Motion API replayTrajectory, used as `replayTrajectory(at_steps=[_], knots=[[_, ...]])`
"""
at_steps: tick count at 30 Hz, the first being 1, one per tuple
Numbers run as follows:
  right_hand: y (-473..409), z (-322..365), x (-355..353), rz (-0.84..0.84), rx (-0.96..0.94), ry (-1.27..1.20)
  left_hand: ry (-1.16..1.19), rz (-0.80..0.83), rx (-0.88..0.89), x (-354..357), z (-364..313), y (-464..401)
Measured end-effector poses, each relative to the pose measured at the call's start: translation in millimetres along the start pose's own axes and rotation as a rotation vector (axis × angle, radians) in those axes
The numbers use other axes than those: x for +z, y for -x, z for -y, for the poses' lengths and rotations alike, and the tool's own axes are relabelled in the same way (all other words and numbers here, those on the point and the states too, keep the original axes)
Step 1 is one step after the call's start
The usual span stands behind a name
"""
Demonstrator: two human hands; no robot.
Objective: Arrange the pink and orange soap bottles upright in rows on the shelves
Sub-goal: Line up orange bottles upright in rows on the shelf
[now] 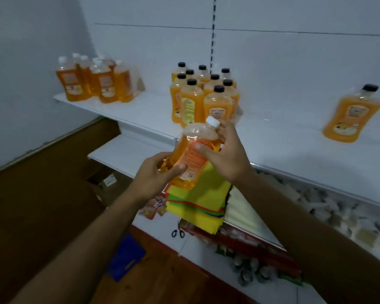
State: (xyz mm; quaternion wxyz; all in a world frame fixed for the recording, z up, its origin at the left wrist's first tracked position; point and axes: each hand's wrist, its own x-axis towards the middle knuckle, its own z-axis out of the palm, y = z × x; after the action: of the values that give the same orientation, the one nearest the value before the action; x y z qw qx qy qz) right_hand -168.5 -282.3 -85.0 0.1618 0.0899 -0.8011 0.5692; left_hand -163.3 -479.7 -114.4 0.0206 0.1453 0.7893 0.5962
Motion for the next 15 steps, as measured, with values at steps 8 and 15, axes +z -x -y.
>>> replayTrajectory(at_steps=[8,15], knots=[[-10,60,143,0.146,-0.068,-0.007,0.011,-0.171,-0.097,-124,25,61],[-76,64,227,0.189,-0.140,-0.008,-0.178,-0.266,-0.049,-195,60,13]])
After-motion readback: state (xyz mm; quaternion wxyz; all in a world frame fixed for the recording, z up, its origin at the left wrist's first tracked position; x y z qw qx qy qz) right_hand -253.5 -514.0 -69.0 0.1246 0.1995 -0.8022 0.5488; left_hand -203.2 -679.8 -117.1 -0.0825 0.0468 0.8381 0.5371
